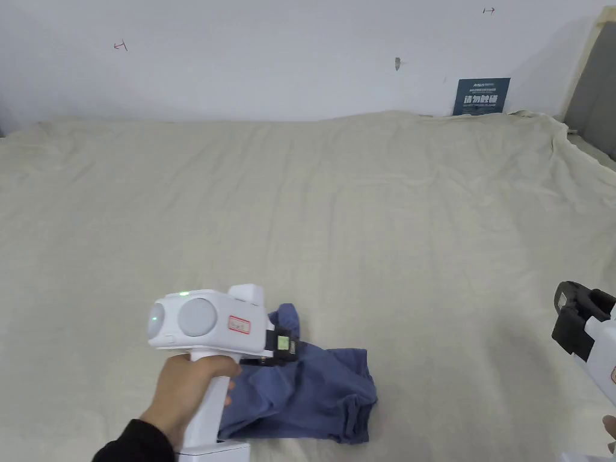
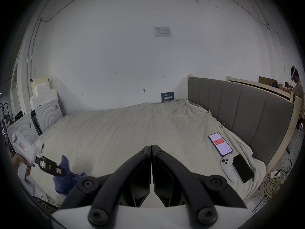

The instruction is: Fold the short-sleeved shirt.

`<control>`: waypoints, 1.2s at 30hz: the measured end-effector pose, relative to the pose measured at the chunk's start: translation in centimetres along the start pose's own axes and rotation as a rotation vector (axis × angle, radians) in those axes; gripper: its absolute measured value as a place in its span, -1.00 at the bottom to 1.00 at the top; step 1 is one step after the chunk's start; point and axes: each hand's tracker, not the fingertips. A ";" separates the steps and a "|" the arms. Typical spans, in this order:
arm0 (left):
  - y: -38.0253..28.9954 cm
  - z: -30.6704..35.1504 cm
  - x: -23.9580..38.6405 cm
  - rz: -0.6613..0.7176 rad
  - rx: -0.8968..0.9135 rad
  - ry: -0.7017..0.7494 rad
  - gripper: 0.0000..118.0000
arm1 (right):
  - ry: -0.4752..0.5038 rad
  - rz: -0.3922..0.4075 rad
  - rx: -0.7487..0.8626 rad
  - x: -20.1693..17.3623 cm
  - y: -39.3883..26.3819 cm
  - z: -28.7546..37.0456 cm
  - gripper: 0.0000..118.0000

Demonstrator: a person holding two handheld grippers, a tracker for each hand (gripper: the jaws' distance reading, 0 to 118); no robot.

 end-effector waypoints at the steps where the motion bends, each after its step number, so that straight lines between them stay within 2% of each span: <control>1: 0.1 -1.0 0.7 -0.003 -0.013 -0.013 -0.92 | -0.003 -0.001 -0.001 0.2 0.0 0.1 -1.00; 7: -0.7 -7.5 3.8 -0.047 -0.113 0.003 -0.92 | -0.027 -0.008 -0.003 1.3 -0.3 0.6 -1.00; 14: -2.4 -11.0 4.6 -0.055 -0.158 0.058 -0.88 | -0.053 -0.014 -0.014 2.3 -0.7 0.9 -1.00; 15: -2.3 -11.0 4.6 -0.048 -0.152 0.065 -0.77 | -0.055 -0.015 -0.015 2.3 -0.7 1.0 -1.00; 17: -2.3 -10.7 4.8 -0.056 -0.138 0.054 -0.39 | -0.058 -0.018 -0.017 2.4 -0.7 1.0 -1.00; 18: -2.3 -10.4 5.1 -0.070 -0.132 0.020 -0.13 | -0.059 -0.018 -0.017 2.4 -0.8 1.0 -1.00; 19: -2.3 -9.9 5.3 -0.078 -0.126 0.014 0.26 | -0.059 -0.018 -0.017 2.4 -0.8 1.0 -1.00; 20: -2.3 -9.1 5.9 -0.089 -0.112 0.012 0.51 | -0.058 -0.019 -0.017 2.3 -0.7 1.0 -1.00; 21: -2.2 -8.4 6.1 -0.105 -0.093 0.017 0.73 | -0.057 -0.019 -0.017 2.3 -0.7 1.0 -1.00; 22: -2.0 -7.6 6.1 -0.118 -0.060 0.014 0.85 | -0.056 -0.019 -0.016 2.2 -0.6 1.0 -1.00; 27: -1.1 -2.4 5.1 -0.126 0.118 0.005 0.86 | -0.045 -0.016 -0.004 1.7 -0.2 1.0 -1.00; 33: -1.3 -0.3 2.6 -0.179 0.230 0.158 0.86 | -0.035 -0.016 0.006 1.3 0.1 1.1 -1.00; 35: -2.2 -0.4 2.0 -0.187 0.282 0.202 0.67 | -0.032 -0.015 0.007 1.2 0.1 1.2 -1.00; 36: -2.8 -0.7 1.5 -0.205 0.318 0.199 0.42 | -0.032 -0.014 0.007 1.2 0.1 1.2 -1.00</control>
